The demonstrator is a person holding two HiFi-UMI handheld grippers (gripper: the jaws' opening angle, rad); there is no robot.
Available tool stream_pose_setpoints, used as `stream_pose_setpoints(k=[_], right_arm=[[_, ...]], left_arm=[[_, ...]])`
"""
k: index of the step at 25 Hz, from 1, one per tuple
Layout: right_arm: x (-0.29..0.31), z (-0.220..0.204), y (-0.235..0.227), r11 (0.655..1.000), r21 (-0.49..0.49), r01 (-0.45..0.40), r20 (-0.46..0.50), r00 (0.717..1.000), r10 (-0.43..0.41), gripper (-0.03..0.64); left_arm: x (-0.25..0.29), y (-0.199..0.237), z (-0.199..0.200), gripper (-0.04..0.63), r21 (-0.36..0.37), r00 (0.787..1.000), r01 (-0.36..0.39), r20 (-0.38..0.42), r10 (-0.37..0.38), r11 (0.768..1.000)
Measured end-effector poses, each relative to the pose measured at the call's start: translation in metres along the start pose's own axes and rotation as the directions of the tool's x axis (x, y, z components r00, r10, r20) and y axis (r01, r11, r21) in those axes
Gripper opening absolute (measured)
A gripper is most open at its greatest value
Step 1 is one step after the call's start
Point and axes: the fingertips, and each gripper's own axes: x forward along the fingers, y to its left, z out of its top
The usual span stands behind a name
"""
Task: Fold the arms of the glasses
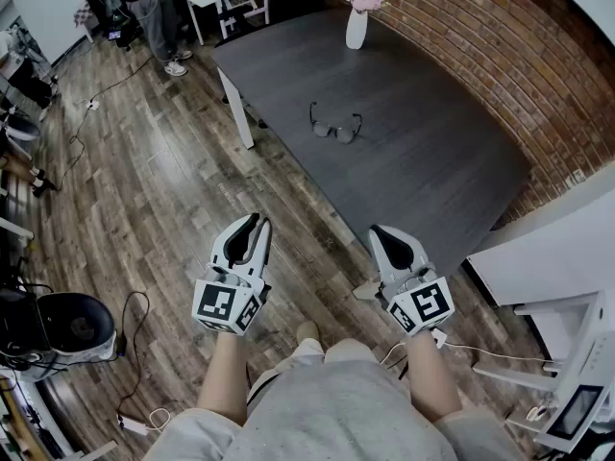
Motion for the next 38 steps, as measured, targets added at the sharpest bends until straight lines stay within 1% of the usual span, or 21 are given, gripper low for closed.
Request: stream_pose_setpoints(k=[4, 10, 12, 15, 19, 22, 27, 30, 38], right_arm=[[0.013, -0.006, -0.004, 0.999, 0.036, 0.006, 0.000, 1.000, -0.006, 0.000], [0.031, -0.016, -0.017, 1.000, 0.000, -0.005, -0.034, 0.999, 0.005, 0.000], [0.040, -0.017, -0.026, 1.000, 0.002, 0.004, -0.034, 0.999, -0.004, 0.000], [0.057, -0.024, -0.043, 0.999, 0.030, 0.021, -0.035, 0.999, -0.020, 0.002], [0.088, -0.035, -0.066, 0.999, 0.040, 0.029, -0.048, 0.998, -0.027, 0.002], [0.111, -0.044, -0.086, 0.998, 0.048, 0.043, -0.060, 0.997, -0.040, 0.002], [0.154, -0.061, -0.120, 0.994, 0.083, 0.076, -0.097, 0.993, -0.068, 0.002], [0.176, -0.074, -0.140, 0.991, 0.103, 0.085, -0.120, 0.990, -0.073, 0.002], [0.215, -0.106, -0.177, 0.980, 0.149, 0.129, -0.178, 0.979, -0.102, 0.003]], left_arm=[[0.009, 0.008, -0.004, 0.066, -0.012, 1.000, 0.004, -0.008, -0.004, 1.000], [0.036, 0.010, -0.008, 0.066, -0.026, 0.999, 0.031, -0.015, -0.031, 0.999], [0.048, 0.011, -0.011, 0.066, -0.031, 0.999, 0.045, -0.017, -0.045, 0.999], [0.072, 0.018, -0.020, 0.066, -0.037, 0.997, 0.078, -0.018, -0.078, 0.996], [0.111, 0.035, -0.031, 0.066, -0.033, 0.993, 0.114, -0.039, -0.115, 0.993], [0.142, 0.047, -0.040, 0.066, -0.030, 0.987, 0.147, -0.057, -0.149, 0.989], [0.197, 0.075, -0.054, 0.066, -0.058, 0.976, 0.181, -0.115, -0.187, 0.982], [0.228, 0.092, -0.064, 0.066, -0.072, 0.970, 0.193, -0.134, -0.201, 0.979], [0.285, 0.122, -0.099, 0.066, -0.103, 0.948, 0.230, -0.202, -0.247, 0.968]])
